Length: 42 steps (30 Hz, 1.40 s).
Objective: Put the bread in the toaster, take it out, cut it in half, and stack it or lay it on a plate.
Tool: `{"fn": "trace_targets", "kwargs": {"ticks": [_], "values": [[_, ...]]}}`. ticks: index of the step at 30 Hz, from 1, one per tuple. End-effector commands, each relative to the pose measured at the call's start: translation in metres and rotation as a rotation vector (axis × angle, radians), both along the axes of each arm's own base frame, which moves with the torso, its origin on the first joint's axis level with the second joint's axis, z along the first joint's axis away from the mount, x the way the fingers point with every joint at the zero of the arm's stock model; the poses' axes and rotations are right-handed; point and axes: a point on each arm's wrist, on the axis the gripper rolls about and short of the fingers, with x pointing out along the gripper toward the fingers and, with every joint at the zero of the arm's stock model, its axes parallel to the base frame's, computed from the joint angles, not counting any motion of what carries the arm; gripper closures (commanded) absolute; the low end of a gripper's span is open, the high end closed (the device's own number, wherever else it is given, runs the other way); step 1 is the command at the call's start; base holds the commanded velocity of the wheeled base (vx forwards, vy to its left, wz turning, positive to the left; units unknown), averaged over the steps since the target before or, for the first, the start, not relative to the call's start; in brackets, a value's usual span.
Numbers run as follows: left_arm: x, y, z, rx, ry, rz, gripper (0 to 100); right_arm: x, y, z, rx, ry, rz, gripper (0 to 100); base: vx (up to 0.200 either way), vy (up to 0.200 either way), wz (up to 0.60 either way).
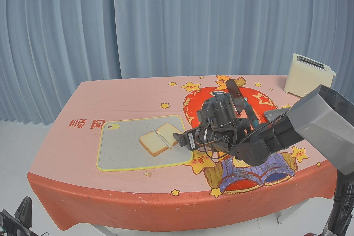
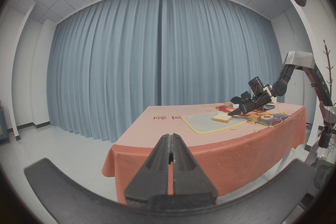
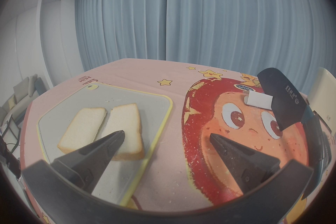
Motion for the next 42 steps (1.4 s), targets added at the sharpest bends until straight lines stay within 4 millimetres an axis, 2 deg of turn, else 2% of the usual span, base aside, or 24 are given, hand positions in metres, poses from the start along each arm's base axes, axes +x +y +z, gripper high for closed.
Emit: {"fn": "trace_targets", "kwargs": {"ticks": [1, 5, 6, 19, 28, 42], "values": [[0.0, 0.0, -0.005, 0.0, 0.001, 0.001, 100, 0.0, 0.001, -0.005, -0.01, 0.01, 0.003, 0, 0.0, 0.0, 0.0], [0.0, 0.0, -0.005, 0.0, 0.001, 0.0, 100, -0.001, 0.001, -0.007, -0.013, 0.014, 0.003, 0, 0.0, 0.0, 0.0], [0.0, 0.0, -0.005, 0.0, 0.001, 0.001, 100, -0.001, 0.001, -0.008, -0.014, 0.015, 0.003, 100, 0.0, 0.0, 0.0], [0.0, 0.0, -0.005, 0.0, 0.001, 0.001, 100, -0.005, 0.0, 0.008, 0.009, -0.01, 0.003, 100, 0.0, 0.0, 0.0], [0.0, 0.0, -0.005, 0.0, 0.001, 0.0, 100, -0.007, -0.002, 0.011, 0.012, -0.014, 0.005, 100, 0.0, 0.0, 0.0], [0.0, 0.0, -0.005, 0.0, 0.001, 0.001, 100, -0.02, -0.013, 0.051, 0.109, -0.053, -0.024, 100, 0.0, 0.0, 0.0]]}}
